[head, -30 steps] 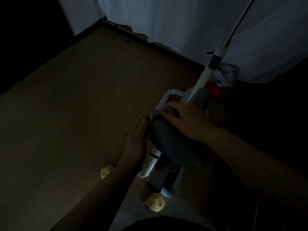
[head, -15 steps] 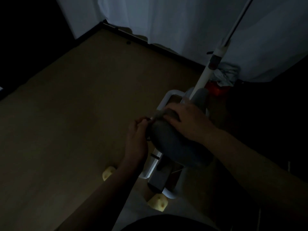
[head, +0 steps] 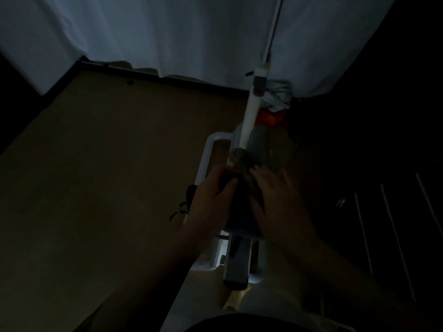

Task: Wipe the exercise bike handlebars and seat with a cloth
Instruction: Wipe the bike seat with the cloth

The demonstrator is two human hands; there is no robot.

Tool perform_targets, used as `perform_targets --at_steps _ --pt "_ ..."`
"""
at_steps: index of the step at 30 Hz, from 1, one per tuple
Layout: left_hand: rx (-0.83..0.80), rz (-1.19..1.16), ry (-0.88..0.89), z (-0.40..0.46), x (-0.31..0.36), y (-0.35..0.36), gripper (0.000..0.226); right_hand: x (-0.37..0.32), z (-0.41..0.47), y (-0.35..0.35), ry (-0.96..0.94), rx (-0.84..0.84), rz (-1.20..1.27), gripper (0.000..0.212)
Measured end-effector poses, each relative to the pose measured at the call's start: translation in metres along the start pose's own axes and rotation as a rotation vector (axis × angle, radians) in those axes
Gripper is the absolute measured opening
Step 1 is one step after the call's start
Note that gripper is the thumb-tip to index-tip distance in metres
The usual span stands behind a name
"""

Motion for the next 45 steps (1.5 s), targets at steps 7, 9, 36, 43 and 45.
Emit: perform_targets --at_steps 7,9,36,43,45 --pt "-0.227 0.045 0.056 0.001 -0.005 -0.013 0.032 -0.015 0.005 0.009 0.279 0.114 0.025 0.057" --pt "-0.298 0.057 0.101 0.0 -0.01 -0.018 0.04 -0.024 -0.017 0.012 0.288 0.132 0.044 0.06" --pt "-0.667 0.646 0.749 0.02 -0.01 -0.013 0.053 -0.058 -0.052 0.031 0.936 0.759 0.519 0.029" --pt "-0.646 0.576 0.639 0.021 -0.007 -0.013 0.059 -0.029 -0.054 0.035 1.066 0.801 0.799 0.028" --pt "-0.629 0.573 0.655 0.02 -0.007 -0.014 0.058 -0.054 -0.052 0.042 1.029 0.879 0.768 0.031"
Point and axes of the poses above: each hand's wrist, its own z-axis towards the middle knuckle, its own y-axis out of the palm, x = y × z, the point moved 2 cm from there along z, towards the middle knuckle, and after that the axes turned 8 degrees about y, right-handed, at the moved point
